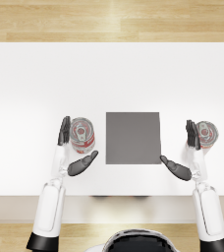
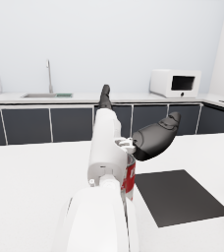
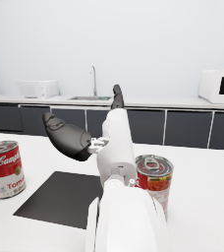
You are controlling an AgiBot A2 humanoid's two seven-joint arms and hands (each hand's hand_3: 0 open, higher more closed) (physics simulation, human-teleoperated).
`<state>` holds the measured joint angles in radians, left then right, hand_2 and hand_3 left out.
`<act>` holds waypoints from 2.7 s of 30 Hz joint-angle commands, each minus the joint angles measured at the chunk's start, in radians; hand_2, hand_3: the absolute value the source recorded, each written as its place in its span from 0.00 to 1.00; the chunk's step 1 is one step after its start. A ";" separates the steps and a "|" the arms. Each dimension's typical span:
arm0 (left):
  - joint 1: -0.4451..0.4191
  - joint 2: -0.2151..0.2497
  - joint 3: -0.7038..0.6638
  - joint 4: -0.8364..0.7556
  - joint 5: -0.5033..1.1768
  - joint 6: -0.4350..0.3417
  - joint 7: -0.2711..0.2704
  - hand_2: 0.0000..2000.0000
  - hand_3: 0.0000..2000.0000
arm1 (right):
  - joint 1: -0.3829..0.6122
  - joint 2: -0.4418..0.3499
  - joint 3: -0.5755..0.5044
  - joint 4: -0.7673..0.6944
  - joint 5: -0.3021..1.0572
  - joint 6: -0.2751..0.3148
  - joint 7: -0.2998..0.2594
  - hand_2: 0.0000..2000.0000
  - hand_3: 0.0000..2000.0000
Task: Pick up the red can on the left and place it in the middle, then pick up the red can on the right and place it on top of the can in the middle
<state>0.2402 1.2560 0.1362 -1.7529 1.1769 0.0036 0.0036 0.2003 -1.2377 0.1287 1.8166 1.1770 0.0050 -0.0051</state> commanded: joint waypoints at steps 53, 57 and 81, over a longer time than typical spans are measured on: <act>0.185 0.158 0.013 0.715 0.246 -0.014 -0.004 0.00 0.00 | 0.117 -0.103 -0.188 -0.653 0.202 -0.008 0.005 0.00 0.00; 0.179 0.162 0.002 0.696 0.247 -0.034 -0.003 1.00 0.33 | 0.112 -0.108 -0.198 -0.636 0.202 -0.006 0.005 0.68 0.16; 0.452 0.304 0.557 0.874 0.248 -0.045 -0.302 1.00 0.76 | 0.226 -0.160 -0.070 -0.280 0.203 0.045 0.010 1.00 0.76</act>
<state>0.6264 1.5466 0.6300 -0.9698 1.4249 -0.0416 -0.3139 0.3950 -1.3939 0.0523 1.5117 1.3796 0.0469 0.0045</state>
